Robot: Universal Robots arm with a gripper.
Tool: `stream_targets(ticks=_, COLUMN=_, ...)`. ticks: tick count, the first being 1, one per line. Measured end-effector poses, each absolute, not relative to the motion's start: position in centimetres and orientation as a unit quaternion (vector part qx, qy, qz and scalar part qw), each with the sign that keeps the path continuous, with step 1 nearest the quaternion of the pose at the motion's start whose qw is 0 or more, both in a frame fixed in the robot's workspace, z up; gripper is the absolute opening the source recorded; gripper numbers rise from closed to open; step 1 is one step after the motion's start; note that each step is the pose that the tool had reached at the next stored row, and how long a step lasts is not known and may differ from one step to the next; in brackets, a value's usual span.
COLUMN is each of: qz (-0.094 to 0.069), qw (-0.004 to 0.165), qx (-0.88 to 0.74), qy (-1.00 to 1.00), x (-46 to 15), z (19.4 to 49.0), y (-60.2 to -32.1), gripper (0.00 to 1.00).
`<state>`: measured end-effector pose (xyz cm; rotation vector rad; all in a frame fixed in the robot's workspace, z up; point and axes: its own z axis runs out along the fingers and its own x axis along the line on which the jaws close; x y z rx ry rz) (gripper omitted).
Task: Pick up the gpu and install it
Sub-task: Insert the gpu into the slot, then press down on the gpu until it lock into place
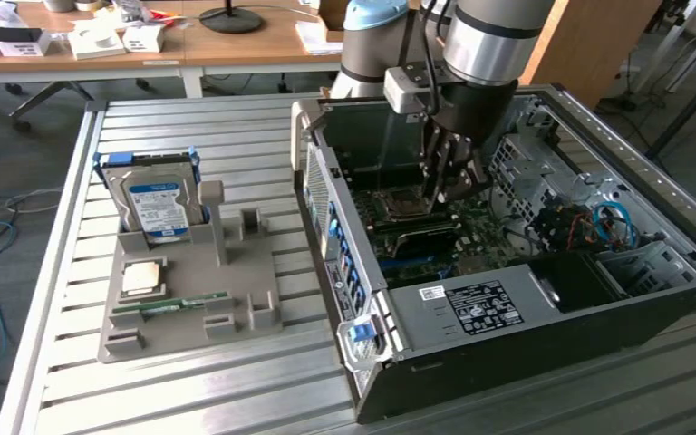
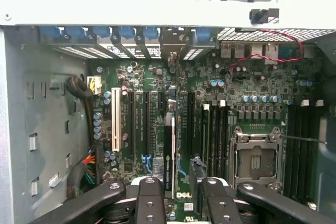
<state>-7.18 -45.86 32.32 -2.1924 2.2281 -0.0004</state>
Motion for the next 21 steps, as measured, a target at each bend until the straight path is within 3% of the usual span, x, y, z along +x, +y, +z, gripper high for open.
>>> stream_targets(ticks=17, qz=0.0, qw=0.008, qx=-0.701, qy=0.713, x=-7.17, z=32.33, y=-45.86, gripper=0.32)
stream_targets(ticks=19, qz=0.0, qw=0.008, qx=-0.701, qy=0.713, x=-7.17, z=32.33, y=-45.86, gripper=0.2)
stream_targets(ticks=21, qz=0.0, qw=0.008, qx=-0.701, qy=0.713, x=-7.17, z=32.33, y=-45.86, gripper=0.14)
